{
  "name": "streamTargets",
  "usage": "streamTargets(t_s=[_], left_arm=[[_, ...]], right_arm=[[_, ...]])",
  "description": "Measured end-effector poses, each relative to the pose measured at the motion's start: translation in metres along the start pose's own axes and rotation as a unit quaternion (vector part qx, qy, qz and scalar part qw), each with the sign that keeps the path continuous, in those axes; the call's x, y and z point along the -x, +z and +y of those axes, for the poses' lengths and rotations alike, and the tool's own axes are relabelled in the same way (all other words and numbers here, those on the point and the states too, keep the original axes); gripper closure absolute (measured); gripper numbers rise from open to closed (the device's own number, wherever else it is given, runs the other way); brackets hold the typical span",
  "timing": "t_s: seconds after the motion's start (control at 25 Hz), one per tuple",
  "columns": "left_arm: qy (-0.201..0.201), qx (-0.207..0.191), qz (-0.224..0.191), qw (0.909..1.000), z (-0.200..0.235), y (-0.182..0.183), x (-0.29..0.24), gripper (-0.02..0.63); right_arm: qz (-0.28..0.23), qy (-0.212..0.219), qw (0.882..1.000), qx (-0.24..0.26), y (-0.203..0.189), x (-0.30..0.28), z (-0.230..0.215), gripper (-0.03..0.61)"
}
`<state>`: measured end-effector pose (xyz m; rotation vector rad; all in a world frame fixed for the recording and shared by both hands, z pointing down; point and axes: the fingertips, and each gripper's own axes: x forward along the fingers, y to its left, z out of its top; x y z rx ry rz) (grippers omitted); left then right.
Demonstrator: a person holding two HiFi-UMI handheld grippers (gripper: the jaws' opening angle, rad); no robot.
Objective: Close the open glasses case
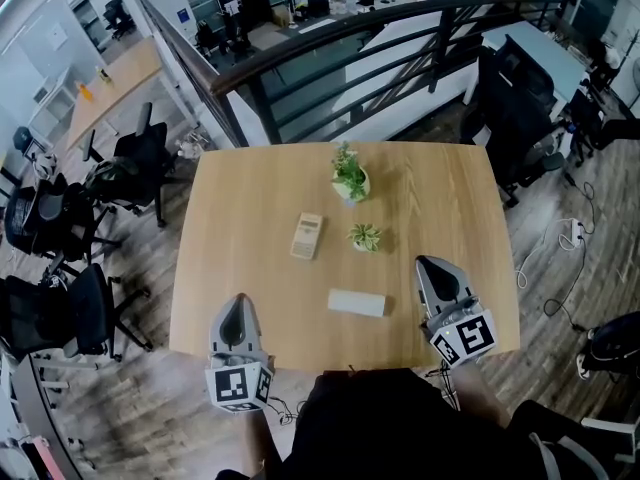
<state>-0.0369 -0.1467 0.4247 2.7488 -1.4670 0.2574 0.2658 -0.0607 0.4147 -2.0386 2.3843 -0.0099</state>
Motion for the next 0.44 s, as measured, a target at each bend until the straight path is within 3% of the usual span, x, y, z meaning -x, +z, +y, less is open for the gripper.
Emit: streamTargets(t_s=[0.28,0.44], left_arm=[[0.026,0.002,-0.003,0.9997,0.007,0.001,0.01,0.62],[0.06,0.006,-0.006,0.9981,0.016,0.002,0.016,0.62]], right_arm=[[0.004,0.004,1.0,0.006,-0.001,0.006,0.003,0.567],[0.005,0.004,1.0,0.008,0.0,0.007,0.005,0.567]])
